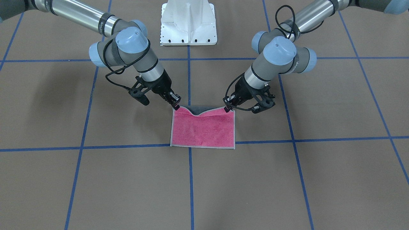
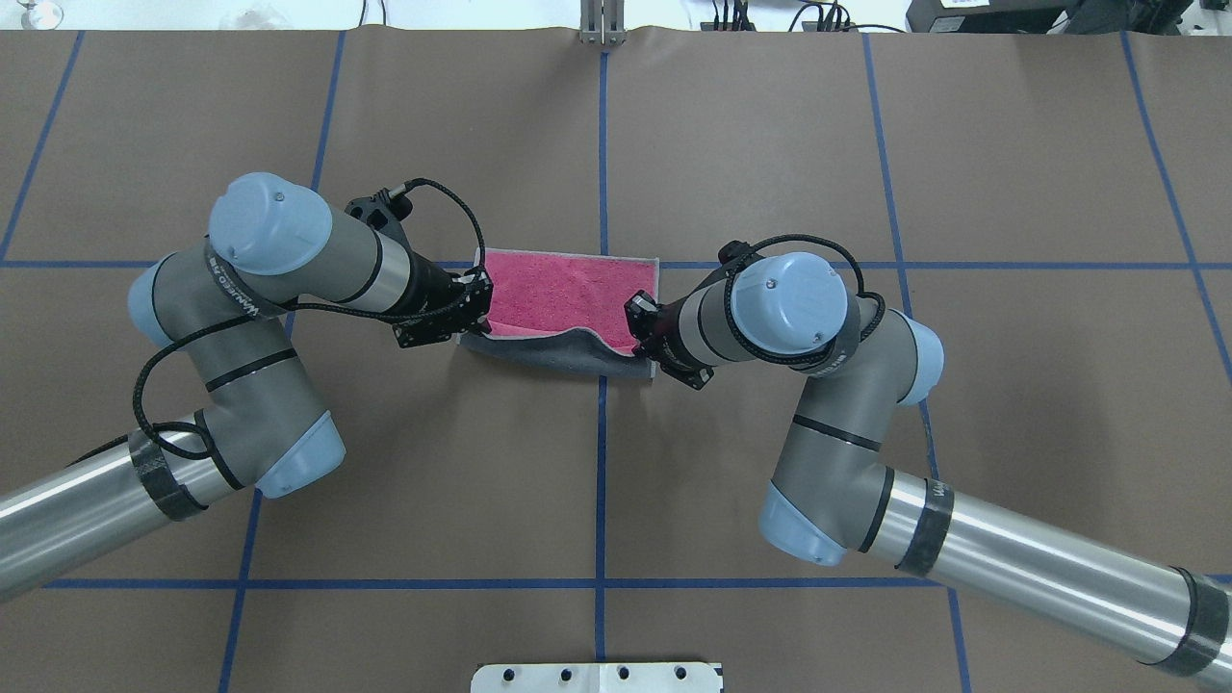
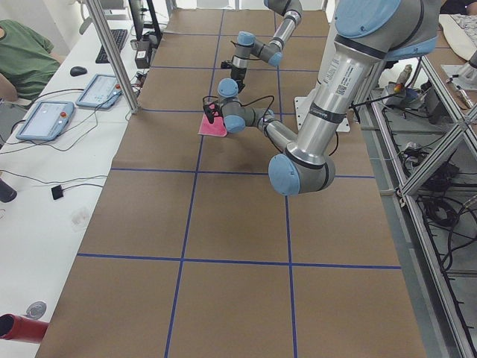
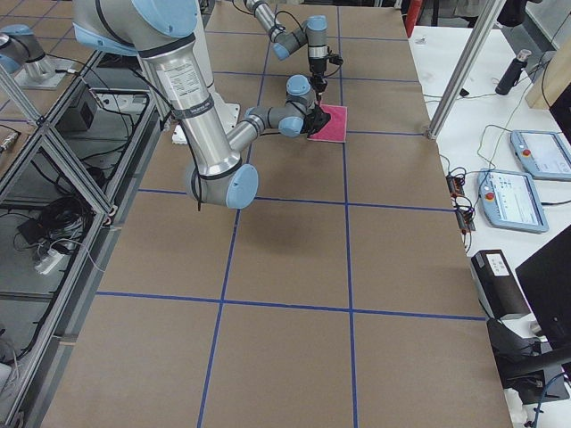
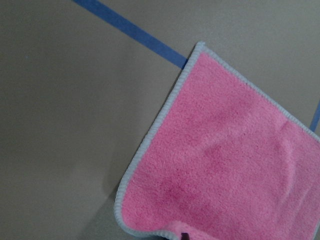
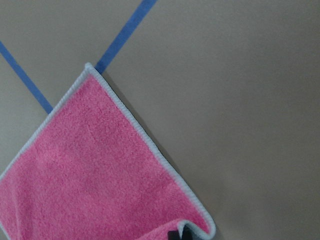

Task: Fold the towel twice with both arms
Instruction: 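Lift both near corners and fold them over toward the far edge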

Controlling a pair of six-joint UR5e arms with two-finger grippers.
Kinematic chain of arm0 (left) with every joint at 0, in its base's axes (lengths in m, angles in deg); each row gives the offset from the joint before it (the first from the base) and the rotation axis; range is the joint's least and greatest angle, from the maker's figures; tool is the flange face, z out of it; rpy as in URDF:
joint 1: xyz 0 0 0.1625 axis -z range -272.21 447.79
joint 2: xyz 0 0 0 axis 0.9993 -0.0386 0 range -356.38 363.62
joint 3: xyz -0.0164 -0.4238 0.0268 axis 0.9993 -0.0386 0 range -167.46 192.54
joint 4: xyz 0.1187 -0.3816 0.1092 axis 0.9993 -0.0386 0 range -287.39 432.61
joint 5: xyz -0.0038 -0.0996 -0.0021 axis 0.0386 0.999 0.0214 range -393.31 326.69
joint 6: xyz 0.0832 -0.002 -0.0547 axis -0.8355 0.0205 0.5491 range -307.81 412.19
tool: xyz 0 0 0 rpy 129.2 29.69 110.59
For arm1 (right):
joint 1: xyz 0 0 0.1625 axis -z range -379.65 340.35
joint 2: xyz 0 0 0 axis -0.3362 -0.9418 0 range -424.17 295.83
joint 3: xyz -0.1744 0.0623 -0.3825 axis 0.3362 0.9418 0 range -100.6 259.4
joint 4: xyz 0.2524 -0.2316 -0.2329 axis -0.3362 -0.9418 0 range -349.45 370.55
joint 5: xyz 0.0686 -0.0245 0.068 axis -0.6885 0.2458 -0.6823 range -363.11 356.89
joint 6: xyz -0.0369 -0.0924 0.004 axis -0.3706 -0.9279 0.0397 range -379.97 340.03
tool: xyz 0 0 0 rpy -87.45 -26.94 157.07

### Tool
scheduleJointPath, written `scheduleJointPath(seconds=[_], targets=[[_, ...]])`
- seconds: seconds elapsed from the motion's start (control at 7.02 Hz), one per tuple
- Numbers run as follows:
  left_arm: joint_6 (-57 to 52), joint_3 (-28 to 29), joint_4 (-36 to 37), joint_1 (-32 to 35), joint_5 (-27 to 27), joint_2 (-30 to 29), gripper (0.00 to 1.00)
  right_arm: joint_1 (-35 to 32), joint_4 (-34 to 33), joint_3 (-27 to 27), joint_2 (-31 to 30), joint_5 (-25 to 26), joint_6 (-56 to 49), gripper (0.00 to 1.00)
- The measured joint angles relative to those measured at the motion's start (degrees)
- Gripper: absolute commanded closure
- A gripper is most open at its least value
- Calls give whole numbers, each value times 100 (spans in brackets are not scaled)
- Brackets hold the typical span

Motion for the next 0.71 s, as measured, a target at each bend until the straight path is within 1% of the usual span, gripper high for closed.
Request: scheduleJointPath(seconds=[0.28,0.71], targets=[[5,231,-8,155,5,-131,100,-147,1,203,179,51,0,100],[-14,400,-25,220,6,-177,100,-365,-3,245,224,61,0,100]])
